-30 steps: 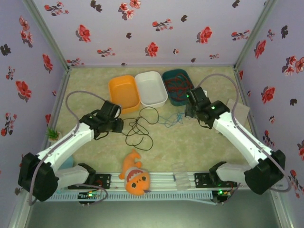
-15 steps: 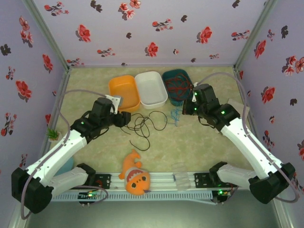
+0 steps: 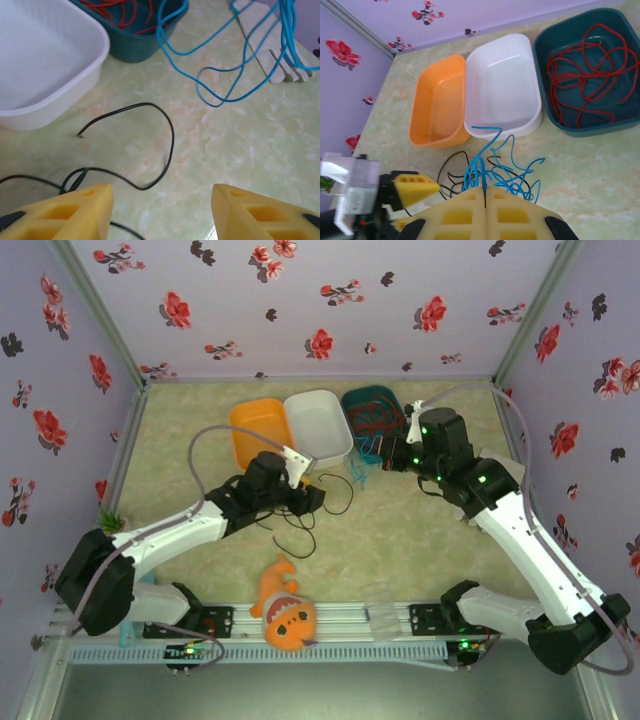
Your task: Untangle the cables
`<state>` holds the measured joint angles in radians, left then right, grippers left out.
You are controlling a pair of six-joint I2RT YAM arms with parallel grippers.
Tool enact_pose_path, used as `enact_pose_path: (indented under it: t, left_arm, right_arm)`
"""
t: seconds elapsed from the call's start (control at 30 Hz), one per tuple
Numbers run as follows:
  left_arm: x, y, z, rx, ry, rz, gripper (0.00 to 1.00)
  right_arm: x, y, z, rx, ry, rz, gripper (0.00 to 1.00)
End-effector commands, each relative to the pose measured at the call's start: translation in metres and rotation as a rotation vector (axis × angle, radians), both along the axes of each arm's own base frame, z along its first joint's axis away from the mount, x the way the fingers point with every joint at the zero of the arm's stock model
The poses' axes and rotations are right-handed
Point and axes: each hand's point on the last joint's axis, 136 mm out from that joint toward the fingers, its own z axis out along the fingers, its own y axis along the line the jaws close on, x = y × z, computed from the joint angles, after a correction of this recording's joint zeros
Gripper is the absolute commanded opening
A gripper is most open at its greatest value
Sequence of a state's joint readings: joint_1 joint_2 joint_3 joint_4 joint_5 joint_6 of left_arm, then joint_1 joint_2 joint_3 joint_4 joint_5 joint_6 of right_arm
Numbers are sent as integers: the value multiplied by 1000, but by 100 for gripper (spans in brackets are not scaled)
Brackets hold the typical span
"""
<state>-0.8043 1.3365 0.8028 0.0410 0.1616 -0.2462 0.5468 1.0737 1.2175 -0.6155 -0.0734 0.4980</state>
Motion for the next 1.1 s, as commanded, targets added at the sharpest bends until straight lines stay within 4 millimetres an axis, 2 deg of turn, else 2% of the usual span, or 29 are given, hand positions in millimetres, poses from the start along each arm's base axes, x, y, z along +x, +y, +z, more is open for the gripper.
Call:
enact_pose_path:
  t: [0.0, 0.07, 0.17, 0.37, 0.6, 1.07]
  left_arm:
    - [10, -21, 26, -76, -142, -56, 57]
    - [16, -25, 31, -79, -184, -58, 64]
    - [26, -29, 35, -64, -202, -39, 68]
    - [51, -22, 43, -154, -106, 69, 64]
    - [39, -36, 61, -274, -51, -48, 62]
    - [49, -54, 48, -272, 4, -104, 61]
  right_arm:
    - [-2, 6, 32, 73, -72, 29, 0]
    - [-3, 7, 35, 82, -77, 33, 0]
    - [-4, 8, 41, 96, -93, 41, 0]
    - [-5, 11, 49, 117, -115, 57, 0]
    - [-1, 15, 51, 133, -122, 64, 0]
    - [-1, 24, 59, 176, -131, 103, 0]
